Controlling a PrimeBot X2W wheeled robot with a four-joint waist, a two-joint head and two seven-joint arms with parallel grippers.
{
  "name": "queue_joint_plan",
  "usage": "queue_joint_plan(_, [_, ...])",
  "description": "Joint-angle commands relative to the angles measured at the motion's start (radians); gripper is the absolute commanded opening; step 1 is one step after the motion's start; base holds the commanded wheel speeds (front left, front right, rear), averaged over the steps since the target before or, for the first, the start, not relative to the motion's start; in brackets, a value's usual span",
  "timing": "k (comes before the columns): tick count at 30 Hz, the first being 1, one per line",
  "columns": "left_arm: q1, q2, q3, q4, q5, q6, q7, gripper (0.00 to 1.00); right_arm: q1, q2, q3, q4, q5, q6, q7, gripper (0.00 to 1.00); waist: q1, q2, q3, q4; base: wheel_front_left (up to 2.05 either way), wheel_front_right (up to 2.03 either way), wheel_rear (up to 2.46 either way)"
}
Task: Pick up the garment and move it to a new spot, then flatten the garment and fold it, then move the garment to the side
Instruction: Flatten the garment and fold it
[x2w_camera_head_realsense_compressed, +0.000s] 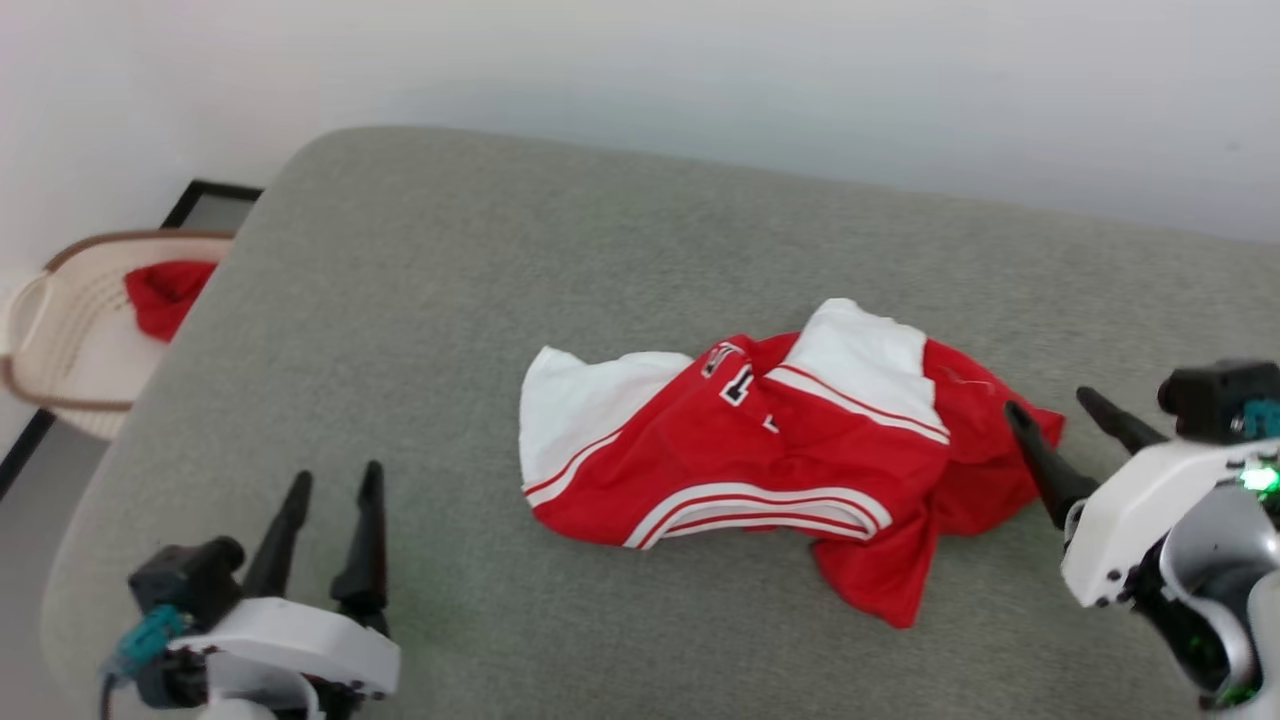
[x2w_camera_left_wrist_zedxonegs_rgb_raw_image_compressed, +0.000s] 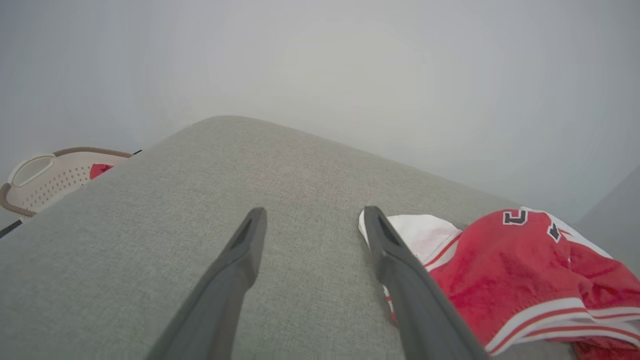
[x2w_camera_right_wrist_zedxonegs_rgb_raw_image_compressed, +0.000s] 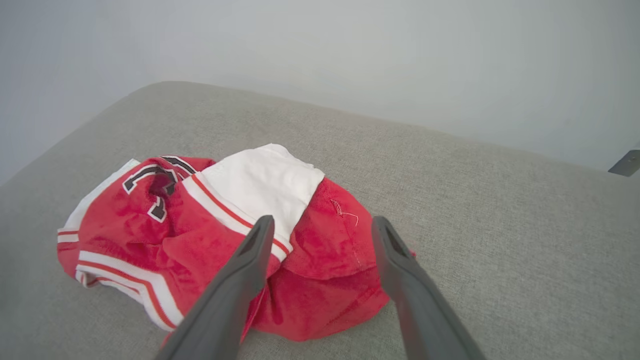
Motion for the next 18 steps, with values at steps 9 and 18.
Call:
queue_joint_plan(9, [-0.061, -0.103, -0.001, 0.043, 0.059, -0.065, -0.009, 1.00, -0.117, -0.044, -0.015, 0.020, 0.025, -0.001, 0.198, 1.00, 0.0000, 0.0000, 0.121, 0.130, 0.00, 0.00, 0.00])
queue_joint_plan(18, [-0.100, -0.203, 0.045, 0.063, 0.136, -0.124, -0.008, 1.00, -0.168, -0.056, -0.011, 0.045, 0.029, -0.001, 0.282, 1.00, 0.0000, 0.0000, 0.188, 0.184, 0.00, 0.00, 0.00])
